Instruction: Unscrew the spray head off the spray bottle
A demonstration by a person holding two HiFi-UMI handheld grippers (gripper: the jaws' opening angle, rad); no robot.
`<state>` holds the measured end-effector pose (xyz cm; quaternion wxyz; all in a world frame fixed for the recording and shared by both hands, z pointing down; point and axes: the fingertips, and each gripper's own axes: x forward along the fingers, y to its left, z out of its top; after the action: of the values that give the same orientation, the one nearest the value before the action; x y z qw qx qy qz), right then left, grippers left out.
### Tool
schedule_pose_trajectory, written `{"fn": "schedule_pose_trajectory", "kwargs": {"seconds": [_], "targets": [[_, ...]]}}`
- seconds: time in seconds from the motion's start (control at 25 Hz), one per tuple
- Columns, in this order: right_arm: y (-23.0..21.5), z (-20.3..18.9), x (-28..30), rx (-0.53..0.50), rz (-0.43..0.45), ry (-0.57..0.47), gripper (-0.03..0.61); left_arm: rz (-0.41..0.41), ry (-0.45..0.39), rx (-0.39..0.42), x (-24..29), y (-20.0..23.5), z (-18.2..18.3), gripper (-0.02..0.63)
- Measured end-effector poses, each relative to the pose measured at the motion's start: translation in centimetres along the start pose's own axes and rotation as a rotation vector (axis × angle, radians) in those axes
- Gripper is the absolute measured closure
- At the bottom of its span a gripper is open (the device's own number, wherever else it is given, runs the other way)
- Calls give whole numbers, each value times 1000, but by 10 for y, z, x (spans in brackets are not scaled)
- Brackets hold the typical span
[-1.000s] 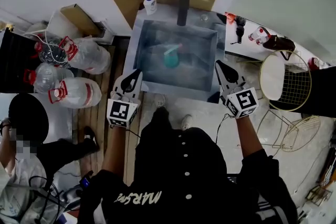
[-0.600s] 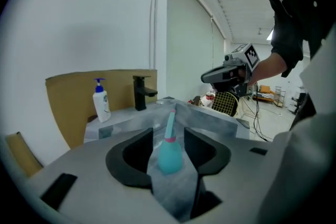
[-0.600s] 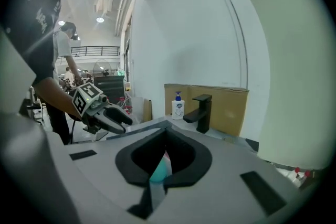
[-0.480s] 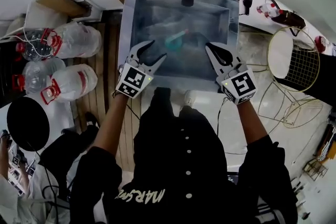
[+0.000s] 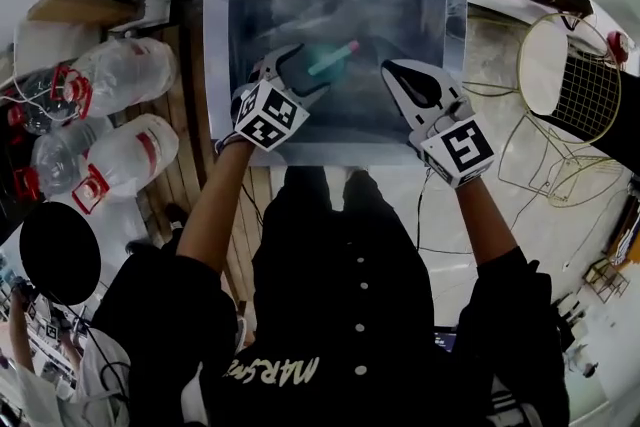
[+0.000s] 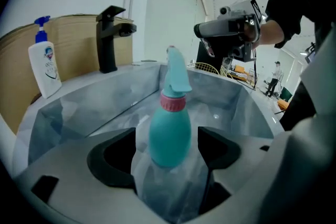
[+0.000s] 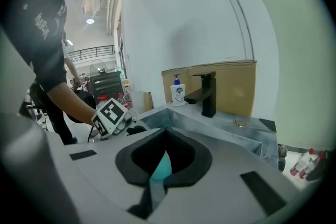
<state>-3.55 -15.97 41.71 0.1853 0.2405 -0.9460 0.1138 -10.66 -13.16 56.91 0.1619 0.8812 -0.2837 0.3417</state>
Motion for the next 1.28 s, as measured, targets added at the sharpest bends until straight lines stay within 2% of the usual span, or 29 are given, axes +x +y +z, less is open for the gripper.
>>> {"fn": "schedule_pose_trajectory", "kwargs": {"seconds": [0.32,0.52,0.72,0.8,0.92,1.0,1.12,1.28], "targets": [[-4,-25,16,63,9,52,568,-101,11,39,43,-4,-14,227],[-3,-33,29,83,19,53,568,-98,-15,55,58,-2,-18,227],[4,-38,39,56,47,69,566,-115,-52,65,62,-1,-14,227],[4,-38,39,34,67,78,533,-130,-52,71,63,-3,-13,227],[-5,-36,38,-10,86,90,427,-142,-53,83,64,-2,-13,227],[-8,-35,39,-61,135,109,363,-157,-51,95,64,-3,-13,228],[0,-42,46,-185,273,192,310,-193,-43,125,64,-8,-13,229],[13,-49,59,-315,438,252,291,-237,-45,166,66,-16,-12,229]]}}
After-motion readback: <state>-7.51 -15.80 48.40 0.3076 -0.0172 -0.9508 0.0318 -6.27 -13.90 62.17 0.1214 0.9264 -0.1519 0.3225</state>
